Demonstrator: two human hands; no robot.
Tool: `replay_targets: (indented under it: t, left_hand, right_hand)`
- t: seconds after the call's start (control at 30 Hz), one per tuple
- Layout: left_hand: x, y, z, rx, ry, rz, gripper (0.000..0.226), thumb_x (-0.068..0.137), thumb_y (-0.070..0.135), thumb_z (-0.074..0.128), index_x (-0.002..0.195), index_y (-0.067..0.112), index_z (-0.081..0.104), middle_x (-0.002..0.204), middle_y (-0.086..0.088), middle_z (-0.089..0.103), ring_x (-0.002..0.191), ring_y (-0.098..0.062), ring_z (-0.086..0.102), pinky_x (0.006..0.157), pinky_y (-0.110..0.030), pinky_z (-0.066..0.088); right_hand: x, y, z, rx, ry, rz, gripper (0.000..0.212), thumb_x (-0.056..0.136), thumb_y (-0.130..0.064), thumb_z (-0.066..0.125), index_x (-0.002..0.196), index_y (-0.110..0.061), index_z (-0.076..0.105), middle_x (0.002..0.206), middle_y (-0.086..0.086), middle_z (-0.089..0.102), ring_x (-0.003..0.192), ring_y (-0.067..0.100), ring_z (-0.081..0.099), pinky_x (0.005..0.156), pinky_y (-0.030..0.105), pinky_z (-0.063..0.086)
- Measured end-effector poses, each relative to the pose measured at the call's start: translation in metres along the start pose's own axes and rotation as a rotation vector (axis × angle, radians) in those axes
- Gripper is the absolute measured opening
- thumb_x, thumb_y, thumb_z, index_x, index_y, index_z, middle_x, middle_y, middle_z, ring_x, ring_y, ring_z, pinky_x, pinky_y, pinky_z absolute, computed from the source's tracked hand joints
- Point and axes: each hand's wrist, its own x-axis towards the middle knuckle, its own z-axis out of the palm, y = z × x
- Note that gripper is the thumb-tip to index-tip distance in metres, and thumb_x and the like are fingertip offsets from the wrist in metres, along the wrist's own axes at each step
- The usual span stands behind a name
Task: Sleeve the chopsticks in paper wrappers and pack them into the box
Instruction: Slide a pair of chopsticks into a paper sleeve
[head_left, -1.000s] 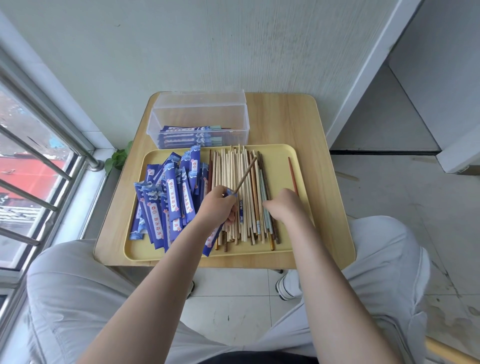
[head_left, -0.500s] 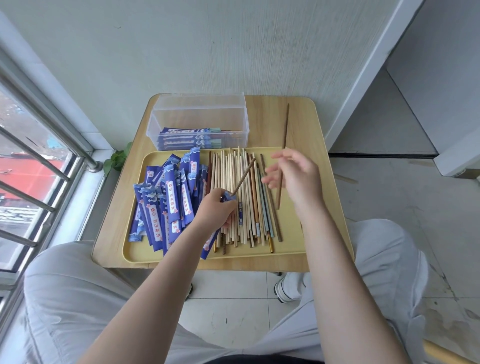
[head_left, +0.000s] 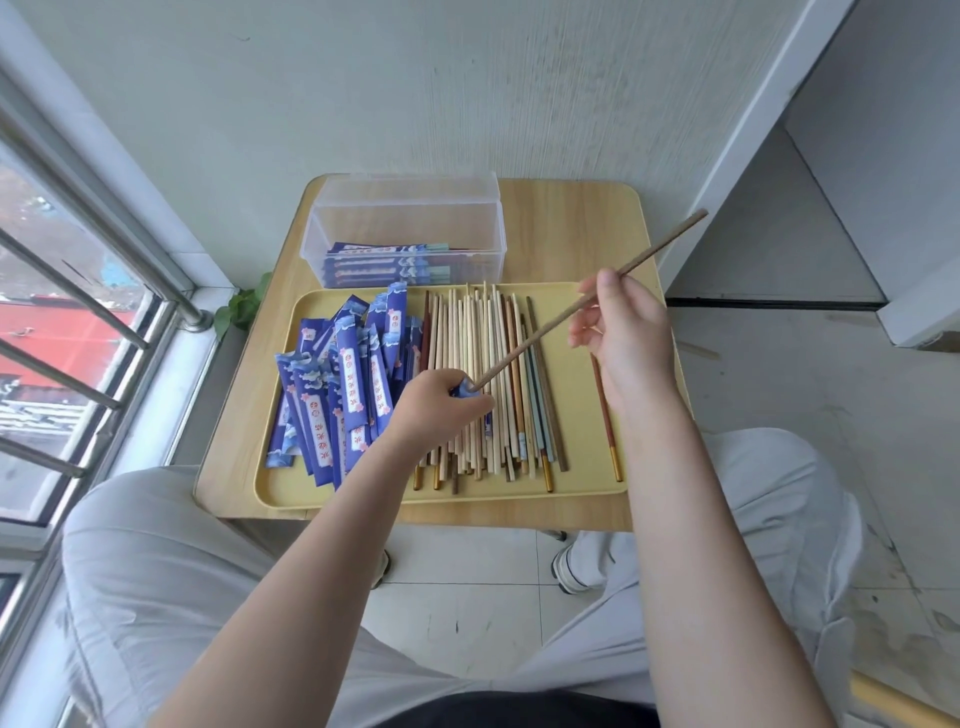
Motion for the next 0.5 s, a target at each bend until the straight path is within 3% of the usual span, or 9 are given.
replay_targets:
  t: [0.1, 0.23, 0.33, 0.4, 0.5]
  left_hand:
    - [0.0, 0.0, -0.001, -0.01, -0.002, 0.026, 0.029, 0.087, 0.024, 0.073, 0.076, 0.002, 0.058, 0.06, 0.001, 0.044, 0.052, -0.011, 0.038, 0.05, -0.021, 0.035]
    - [-0.003, 0.003, -0.003, 0.005, -0.06, 0.055, 0.026, 0.087, 0.023, 0.074, 0.073, 0.008, 0.058, 0.056, 0.006, 0.042, 0.045, -0.004, 0.036, 0.045, -0.013, 0.035]
    - [-0.004, 0.004, -0.003, 0.017, -0.084, 0.076, 0.028, 0.086, 0.023, 0.074, 0.074, 0.004, 0.058, 0.057, 0.004, 0.041, 0.049, -0.008, 0.036, 0.051, -0.021, 0.036]
    - [-0.004, 0.006, -0.003, 0.033, -0.102, 0.086, 0.03, 0.087, 0.024, 0.074, 0.068, 0.011, 0.054, 0.056, 0.006, 0.04, 0.047, -0.008, 0.035, 0.05, -0.022, 0.035]
    - [-0.004, 0.011, -0.004, 0.061, -0.117, 0.102, 0.034, 0.088, 0.027, 0.073, 0.066, 0.016, 0.05, 0.056, 0.006, 0.039, 0.047, -0.007, 0.034, 0.05, -0.02, 0.034]
  right_hand:
    - [0.001, 0.012, -0.003, -0.075, 0.027, 0.04, 0.025, 0.106, -0.02, 0.048, 0.09, -0.01, 0.065, 0.077, 0.001, 0.061, 0.06, 0.014, 0.058, 0.056, 0.032, 0.05]
    - [0.004, 0.016, -0.004, -0.095, 0.075, 0.021, 0.02, 0.105, -0.017, 0.048, 0.093, -0.01, 0.063, 0.075, 0.001, 0.062, 0.059, 0.015, 0.059, 0.056, 0.032, 0.049]
    - [0.005, 0.017, -0.004, -0.069, 0.103, 0.016, 0.012, 0.104, -0.016, 0.051, 0.096, -0.01, 0.058, 0.077, 0.005, 0.065, 0.061, 0.018, 0.061, 0.059, 0.035, 0.051]
    - [0.004, 0.015, -0.004, -0.061, 0.105, 0.003, 0.007, 0.102, -0.011, 0.053, 0.109, -0.011, 0.055, 0.081, 0.008, 0.067, 0.061, 0.017, 0.061, 0.059, 0.034, 0.051]
    - [0.001, 0.014, -0.002, -0.187, 0.142, -0.016, 0.062, 0.098, -0.01, 0.06, 0.149, -0.02, 0.028, 0.09, 0.004, 0.073, 0.068, 0.007, 0.062, 0.063, 0.016, 0.048]
